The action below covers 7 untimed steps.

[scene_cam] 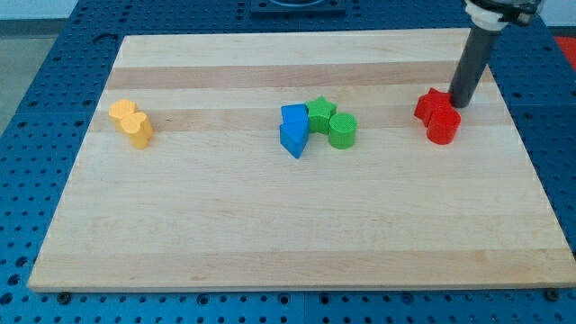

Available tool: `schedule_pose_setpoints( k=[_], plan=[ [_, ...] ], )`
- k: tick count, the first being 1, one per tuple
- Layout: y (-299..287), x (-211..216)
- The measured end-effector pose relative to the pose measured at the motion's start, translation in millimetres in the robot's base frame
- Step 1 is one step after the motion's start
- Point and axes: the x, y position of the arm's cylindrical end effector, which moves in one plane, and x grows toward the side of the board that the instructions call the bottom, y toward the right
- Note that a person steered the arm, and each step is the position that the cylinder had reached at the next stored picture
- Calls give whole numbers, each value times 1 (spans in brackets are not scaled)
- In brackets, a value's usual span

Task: Slide red circle to the right side of the green circle

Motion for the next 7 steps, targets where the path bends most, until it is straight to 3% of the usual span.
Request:
schedule_pose_setpoints(
  k=[2, 3, 4, 5, 7],
  plan=[
    [-58, 11],
    [-39, 7],
    [20, 8],
    [41, 36],
    [-28, 53]
  ],
)
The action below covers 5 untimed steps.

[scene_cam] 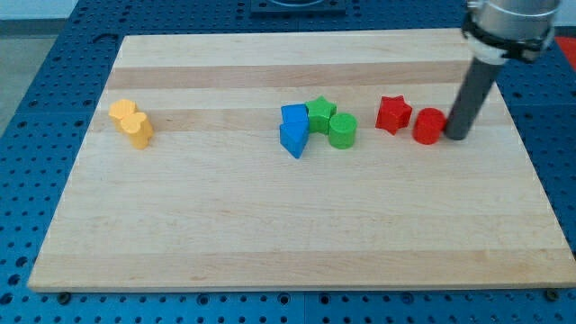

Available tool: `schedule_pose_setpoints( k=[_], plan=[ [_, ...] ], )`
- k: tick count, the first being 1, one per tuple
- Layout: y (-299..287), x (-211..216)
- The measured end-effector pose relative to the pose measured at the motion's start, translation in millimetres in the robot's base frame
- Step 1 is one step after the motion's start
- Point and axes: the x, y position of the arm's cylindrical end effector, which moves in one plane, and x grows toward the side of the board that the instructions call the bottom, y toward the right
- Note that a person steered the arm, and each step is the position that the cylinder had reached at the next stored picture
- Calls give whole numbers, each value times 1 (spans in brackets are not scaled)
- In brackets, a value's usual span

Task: Slide red circle to the right side of the green circle

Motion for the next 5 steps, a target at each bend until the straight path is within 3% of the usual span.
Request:
schedule_pose_setpoints(
  k=[3, 5],
  plan=[
    [7, -1],
    [-58, -1]
  ],
)
